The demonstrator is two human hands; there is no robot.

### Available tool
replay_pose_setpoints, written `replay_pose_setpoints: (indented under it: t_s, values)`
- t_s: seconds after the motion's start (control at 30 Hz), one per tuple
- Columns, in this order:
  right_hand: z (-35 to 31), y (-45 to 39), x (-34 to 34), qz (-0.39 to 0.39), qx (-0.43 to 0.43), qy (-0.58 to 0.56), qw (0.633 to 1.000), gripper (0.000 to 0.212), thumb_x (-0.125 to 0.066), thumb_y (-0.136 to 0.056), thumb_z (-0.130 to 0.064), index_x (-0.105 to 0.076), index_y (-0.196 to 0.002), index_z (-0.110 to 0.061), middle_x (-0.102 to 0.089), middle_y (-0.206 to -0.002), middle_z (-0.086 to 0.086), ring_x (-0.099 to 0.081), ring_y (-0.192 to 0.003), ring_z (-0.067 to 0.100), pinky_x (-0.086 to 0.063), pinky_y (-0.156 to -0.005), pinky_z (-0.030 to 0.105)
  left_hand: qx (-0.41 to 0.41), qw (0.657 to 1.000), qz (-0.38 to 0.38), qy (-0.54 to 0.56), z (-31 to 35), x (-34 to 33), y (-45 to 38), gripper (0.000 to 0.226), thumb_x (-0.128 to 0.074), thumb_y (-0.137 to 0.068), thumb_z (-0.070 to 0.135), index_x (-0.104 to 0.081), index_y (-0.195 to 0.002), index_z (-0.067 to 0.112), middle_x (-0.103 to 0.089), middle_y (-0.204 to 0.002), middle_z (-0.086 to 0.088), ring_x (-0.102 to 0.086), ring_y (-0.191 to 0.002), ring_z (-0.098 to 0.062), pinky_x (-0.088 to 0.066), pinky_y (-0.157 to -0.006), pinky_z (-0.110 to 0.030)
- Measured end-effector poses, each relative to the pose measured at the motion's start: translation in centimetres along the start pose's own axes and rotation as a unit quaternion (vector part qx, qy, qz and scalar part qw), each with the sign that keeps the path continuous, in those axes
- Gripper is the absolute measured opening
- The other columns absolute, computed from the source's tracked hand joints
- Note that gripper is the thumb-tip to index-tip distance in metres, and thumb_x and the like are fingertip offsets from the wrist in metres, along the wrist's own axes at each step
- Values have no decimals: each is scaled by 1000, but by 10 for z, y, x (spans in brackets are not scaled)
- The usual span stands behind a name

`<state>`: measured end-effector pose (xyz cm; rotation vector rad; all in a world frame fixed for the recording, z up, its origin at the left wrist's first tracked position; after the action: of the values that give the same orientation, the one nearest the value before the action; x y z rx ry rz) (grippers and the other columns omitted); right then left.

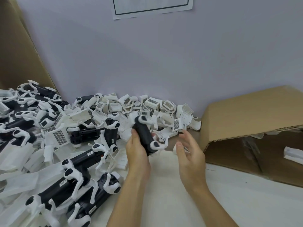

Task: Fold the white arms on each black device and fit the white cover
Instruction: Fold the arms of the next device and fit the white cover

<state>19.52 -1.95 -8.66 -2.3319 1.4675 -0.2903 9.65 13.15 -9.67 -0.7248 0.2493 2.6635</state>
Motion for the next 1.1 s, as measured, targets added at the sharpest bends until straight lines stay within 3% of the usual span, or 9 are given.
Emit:
replay_pose_setpoints:
  t_s: [0.1,0.17,0.3,0.43,0.63,0.73,0.8,0.9,1.1]
  values:
    - [6,-1,-1,-4,-21,0,1000,37,-56,-99,-12,-57,-133,-28,-64,-122,-11,-61,-108,5,-47,-78,13,117,983,-66,124,-12,-12,9,51,-45,-100,52,-68,-87,9,-64,-66,-6,-62,-50,-16,-48,-45,-22]
    - [10,-1,-3,-14,-39,-7,999,32,-54,-100,-11,-62,-128,-25,-67,-115,-8,-63,-105,8,-49,-78,18,134,975,-129,123,-13,-25,15,46,-58,-87,55,-66,-79,11,-56,-63,-4,-53,-51,-16,-43,-49,-26]
    - [11,-1,-7,-35,-60,-22,997,38,-41,-96,-5,-69,-108,-27,-73,-90,-6,-65,-85,8,-49,-70,21,148,969,-176,92,-19,-38,22,19,-68,-74,28,-62,-71,10,-56,-65,-5,-55,-57,-17,-44,-54,-28]
    - [11,0,-9,-49,-69,-52,995,39,-37,-79,-19,-71,-95,-30,-74,-88,-7,-68,-76,11,-49,-61,20,160,950,-221,153,-18,-42,25,35,-65,-82,26,-65,-107,1,-65,-91,-15,-65,-81,-26,-54,-80,-40]
    - [13,-1,-7,-55,-85,-90,991,51,-34,-75,-13,-73,-108,-14,-76,-87,8,-71,-73,29,-52,-59,29,129,963,-207,113,-19,-42,24,39,-51,-94,21,-59,-120,-6,-71,-107,-23,-72,-93,-31,-60,-80,-44]
    - [14,-2,-12,-81,-101,-69,989,50,-37,-83,7,-72,-112,-14,-77,-84,7,-72,-69,25,-53,-59,26,138,968,-175,112,-24,-39,21,34,-43,-103,21,-58,-122,-2,-72,-107,-21,-73,-89,-30,-60,-71,-44]
    - [11,-1,-16,-105,-92,-32,990,58,-40,-81,18,-71,-112,-20,-77,-86,0,-71,-70,19,-53,-60,23,133,972,-164,100,-26,-37,19,35,-43,-103,24,-61,-119,-1,-71,-105,-20,-73,-85,-28,-57,-78,-46]
    - [5,4,-23,-149,-69,4,986,47,-53,-84,5,-67,-118,-24,-74,-89,-9,-68,-73,12,-55,-63,27,122,977,-155,76,-26,-34,18,33,-44,-103,26,-65,-112,2,-70,-96,-17,-71,-75,-26,-54,-73,-42]
    - [11,6,-26,-151,-132,-15,980,19,-55,-99,-17,-63,-108,-32,-71,-76,-4,-63,-56,17,-51,-54,28,90,983,-159,-1,-25,-34,20,27,-44,-105,21,-62,-109,3,-65,-89,-16,-67,-71,-29,-52,-53,-32]
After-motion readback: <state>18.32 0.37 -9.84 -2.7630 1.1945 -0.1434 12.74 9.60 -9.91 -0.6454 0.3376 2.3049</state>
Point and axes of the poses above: each hand's wrist, its own y-axis away from the middle knuckle, its own x-axis out of the back of the hand, z = x × y, the point moved 8 cm from there along -y, towards the middle knuckle
